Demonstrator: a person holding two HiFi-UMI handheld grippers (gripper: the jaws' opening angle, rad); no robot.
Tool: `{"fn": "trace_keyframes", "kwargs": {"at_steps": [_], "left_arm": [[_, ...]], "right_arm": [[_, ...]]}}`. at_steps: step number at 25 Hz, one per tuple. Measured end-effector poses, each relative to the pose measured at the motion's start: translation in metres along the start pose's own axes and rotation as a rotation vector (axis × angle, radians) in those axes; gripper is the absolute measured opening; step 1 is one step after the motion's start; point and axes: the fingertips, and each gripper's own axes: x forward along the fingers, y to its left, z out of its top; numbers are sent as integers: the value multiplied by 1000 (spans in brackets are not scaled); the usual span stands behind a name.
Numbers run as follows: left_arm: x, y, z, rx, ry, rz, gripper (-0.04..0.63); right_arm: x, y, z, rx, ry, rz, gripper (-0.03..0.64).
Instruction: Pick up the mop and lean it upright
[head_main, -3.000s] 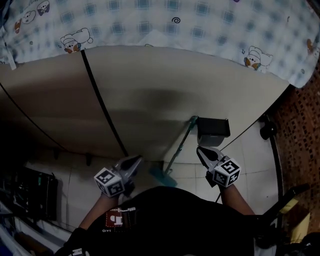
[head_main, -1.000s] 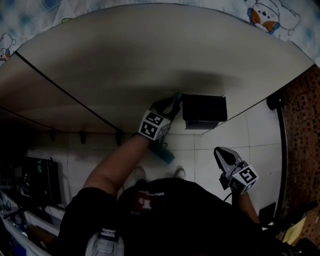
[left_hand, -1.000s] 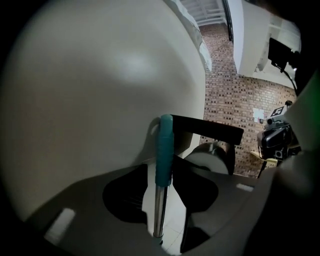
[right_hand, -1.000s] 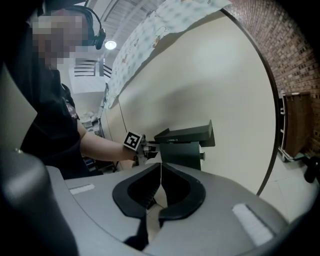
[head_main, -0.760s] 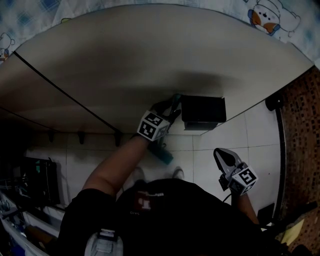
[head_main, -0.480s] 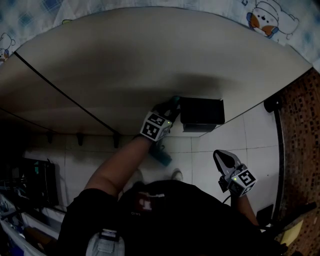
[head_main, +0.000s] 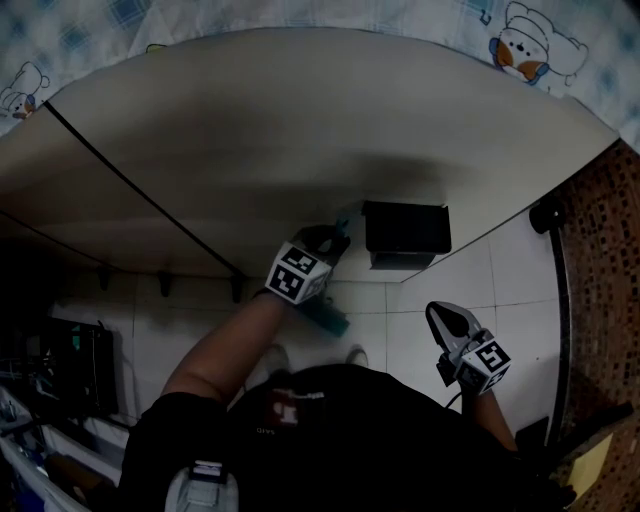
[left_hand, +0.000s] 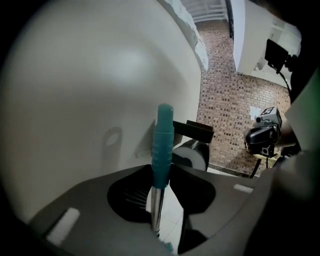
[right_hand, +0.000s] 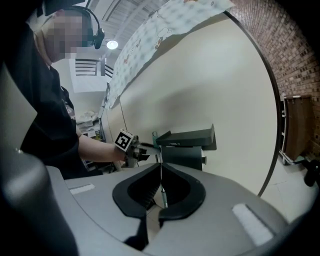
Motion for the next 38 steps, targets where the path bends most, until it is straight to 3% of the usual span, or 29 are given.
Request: {"fn": "trace_keyframes", "kwargs": {"at_steps": [9,21,38], "left_arm": [[-74,-2,43,17,-35,12,110],[-124,-17,118,82,-72,-21,110],[-212,-66,307,184,-265,-144,112]], "right_arm": [[23,23,19,-4,-11,69,19],[39,39,101,-99,-119,107,18],[23,69,211,-244,-215,149,18]]}}
